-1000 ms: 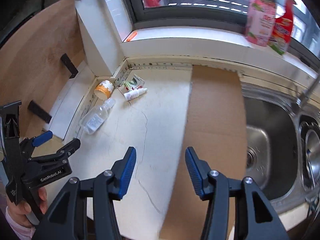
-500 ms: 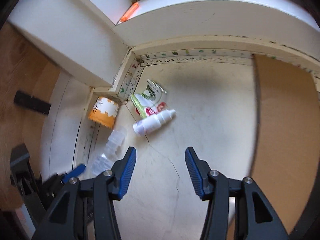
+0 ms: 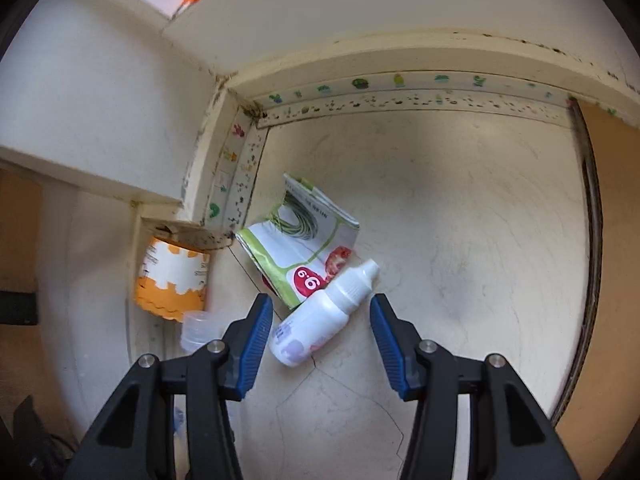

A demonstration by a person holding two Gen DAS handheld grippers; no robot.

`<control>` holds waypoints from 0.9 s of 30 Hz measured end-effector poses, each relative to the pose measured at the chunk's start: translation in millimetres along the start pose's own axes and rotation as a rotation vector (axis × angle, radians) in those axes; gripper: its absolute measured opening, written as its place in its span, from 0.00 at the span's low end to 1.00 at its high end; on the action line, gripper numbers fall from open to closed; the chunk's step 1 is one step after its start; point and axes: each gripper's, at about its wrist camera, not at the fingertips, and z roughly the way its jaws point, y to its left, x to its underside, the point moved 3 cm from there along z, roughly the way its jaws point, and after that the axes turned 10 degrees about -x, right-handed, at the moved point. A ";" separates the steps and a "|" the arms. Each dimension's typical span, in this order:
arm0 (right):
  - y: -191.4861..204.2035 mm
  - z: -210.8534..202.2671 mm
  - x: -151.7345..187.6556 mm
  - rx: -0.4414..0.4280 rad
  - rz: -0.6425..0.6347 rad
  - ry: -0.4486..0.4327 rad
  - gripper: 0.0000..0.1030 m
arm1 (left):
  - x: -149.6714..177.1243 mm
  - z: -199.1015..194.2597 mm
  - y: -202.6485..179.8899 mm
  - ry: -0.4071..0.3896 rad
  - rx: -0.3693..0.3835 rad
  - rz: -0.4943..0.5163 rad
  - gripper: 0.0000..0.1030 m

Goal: Collect trash
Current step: 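Grasp the clear plastic bottle with the left tool while the right tool grasps the white dropper bottle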

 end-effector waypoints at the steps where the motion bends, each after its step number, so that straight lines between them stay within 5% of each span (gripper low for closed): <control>1: 2.6 2.1 1.0 0.017 -0.012 0.005 0.40 | -0.5 0.3 1.1 0.002 0.003 -0.006 0.54; 10: 17.8 0.3 33.0 0.129 -0.177 0.075 0.29 | 4.4 -2.3 -8.6 -0.016 -0.019 0.013 0.53; 17: -0.2 -27.0 87.4 0.093 -0.209 0.094 0.26 | 30.0 -11.1 -10.2 -0.002 0.041 0.011 0.49; 27: -7.0 -82.8 193.0 0.034 -0.214 0.063 0.25 | 108.3 -55.5 4.2 -0.037 0.130 0.034 0.48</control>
